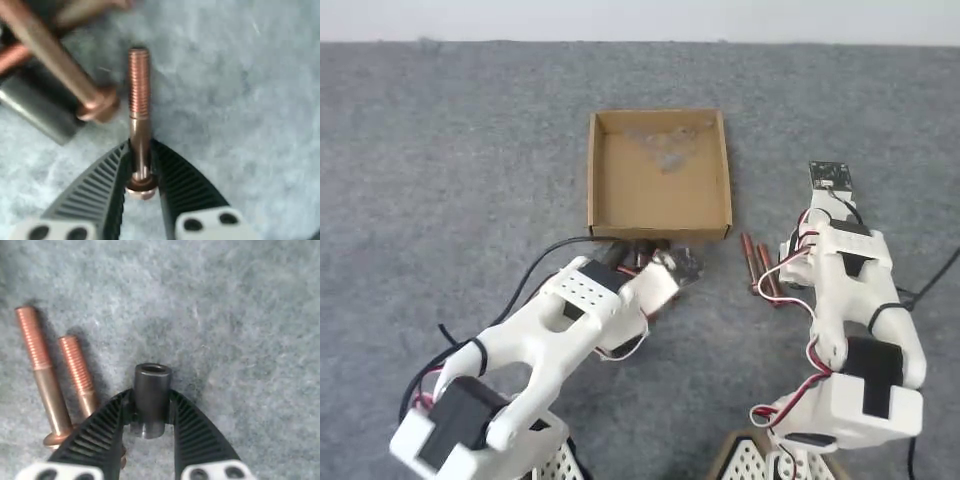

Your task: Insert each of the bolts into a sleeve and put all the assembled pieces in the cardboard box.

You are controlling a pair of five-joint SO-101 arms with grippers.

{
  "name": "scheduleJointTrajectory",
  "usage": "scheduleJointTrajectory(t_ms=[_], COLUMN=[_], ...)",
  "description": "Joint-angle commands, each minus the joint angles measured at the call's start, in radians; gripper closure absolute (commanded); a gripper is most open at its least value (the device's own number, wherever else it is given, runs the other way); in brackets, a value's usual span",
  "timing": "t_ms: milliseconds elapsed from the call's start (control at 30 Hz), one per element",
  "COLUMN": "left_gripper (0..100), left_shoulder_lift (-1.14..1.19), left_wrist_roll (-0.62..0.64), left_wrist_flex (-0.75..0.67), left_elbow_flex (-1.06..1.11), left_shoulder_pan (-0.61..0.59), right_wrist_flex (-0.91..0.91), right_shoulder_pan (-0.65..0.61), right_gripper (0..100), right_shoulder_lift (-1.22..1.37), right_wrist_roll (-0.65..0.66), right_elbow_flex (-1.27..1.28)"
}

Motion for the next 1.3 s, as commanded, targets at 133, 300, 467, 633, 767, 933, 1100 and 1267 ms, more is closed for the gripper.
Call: scheduleJointTrajectory(t_ms=[133,300,467,633,767,933,1100,1267], left_gripper=[99,99,93,90,90,95,99,99], left_shoulder_lift=[0.009,0.018,0.020,0.020,0.009,0.009,0.008,-0.057], left_wrist_roll=[-0.534,-0.591,-0.600,-0.563,-0.494,-0.232,0.115,0.215], left_wrist_flex=[0.184,0.310,0.331,0.299,0.292,0.293,0.293,0.221], left_elbow_flex=[-0.027,-0.262,-0.358,-0.352,-0.349,-0.363,-0.355,-0.251], left_shoulder_pan=[-0.130,-0.288,-0.319,-0.325,-0.324,-0.275,-0.167,-0.032], right_wrist_flex=[-0.001,-0.001,-0.001,-0.002,-0.013,-0.013,-0.013,-0.013], right_shoulder_pan=[0.005,0.005,0.007,0.005,0.005,0.004,0.004,0.004], right_gripper=[99.2,99.2,99.2,99.2,99.2,99.2,99.2,99.2], right_shoulder_lift=[-0.002,-0.002,-0.002,-0.002,-0.002,-0.002,-0.002,-0.002], right_wrist_roll=[-0.002,-0.005,-0.005,-0.003,-0.003,-0.003,-0.003,-0.003], right_elbow_flex=[-0.046,-0.046,-0.046,-0.046,-0.044,-0.044,-0.044,-0.044])
